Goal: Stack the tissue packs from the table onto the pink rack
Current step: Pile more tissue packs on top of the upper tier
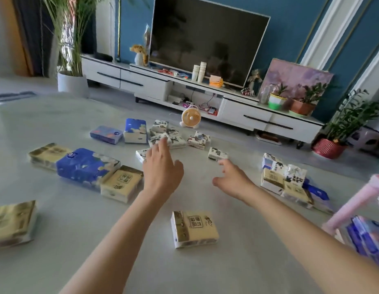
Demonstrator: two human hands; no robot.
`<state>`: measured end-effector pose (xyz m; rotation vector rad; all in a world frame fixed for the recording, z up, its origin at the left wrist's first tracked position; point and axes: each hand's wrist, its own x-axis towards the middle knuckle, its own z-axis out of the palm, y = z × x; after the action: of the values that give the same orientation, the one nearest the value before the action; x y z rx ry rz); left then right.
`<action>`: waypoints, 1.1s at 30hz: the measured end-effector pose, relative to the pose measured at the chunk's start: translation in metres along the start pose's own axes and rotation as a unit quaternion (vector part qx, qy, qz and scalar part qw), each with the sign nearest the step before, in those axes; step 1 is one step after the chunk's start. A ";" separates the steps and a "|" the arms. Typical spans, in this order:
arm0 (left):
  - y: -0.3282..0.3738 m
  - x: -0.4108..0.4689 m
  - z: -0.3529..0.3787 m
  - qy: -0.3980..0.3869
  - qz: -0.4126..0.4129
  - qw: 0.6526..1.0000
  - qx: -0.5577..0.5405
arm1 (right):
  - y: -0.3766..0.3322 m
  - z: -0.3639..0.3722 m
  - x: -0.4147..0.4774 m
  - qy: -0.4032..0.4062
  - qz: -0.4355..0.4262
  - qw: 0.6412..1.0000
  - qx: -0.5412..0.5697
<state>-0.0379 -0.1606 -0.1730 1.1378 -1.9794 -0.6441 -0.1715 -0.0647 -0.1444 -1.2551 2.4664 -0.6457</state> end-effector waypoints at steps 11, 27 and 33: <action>-0.033 0.026 0.013 -0.119 -0.020 0.957 0.263 | 0.006 0.008 0.128 0.041 0.064 0.993 -0.096; 0.046 0.015 -0.039 -0.100 0.002 0.995 -0.013 | -0.049 -0.081 0.037 0.058 -0.083 0.994 -0.037; 0.125 -0.058 -0.055 -0.072 0.139 0.974 -0.166 | -0.060 -0.175 -0.049 0.059 -0.115 0.990 -0.063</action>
<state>-0.0374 -0.0532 -0.0713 0.6146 -2.0065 -0.8849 -0.1816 -0.0111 0.0385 -1.6112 2.5124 -0.6445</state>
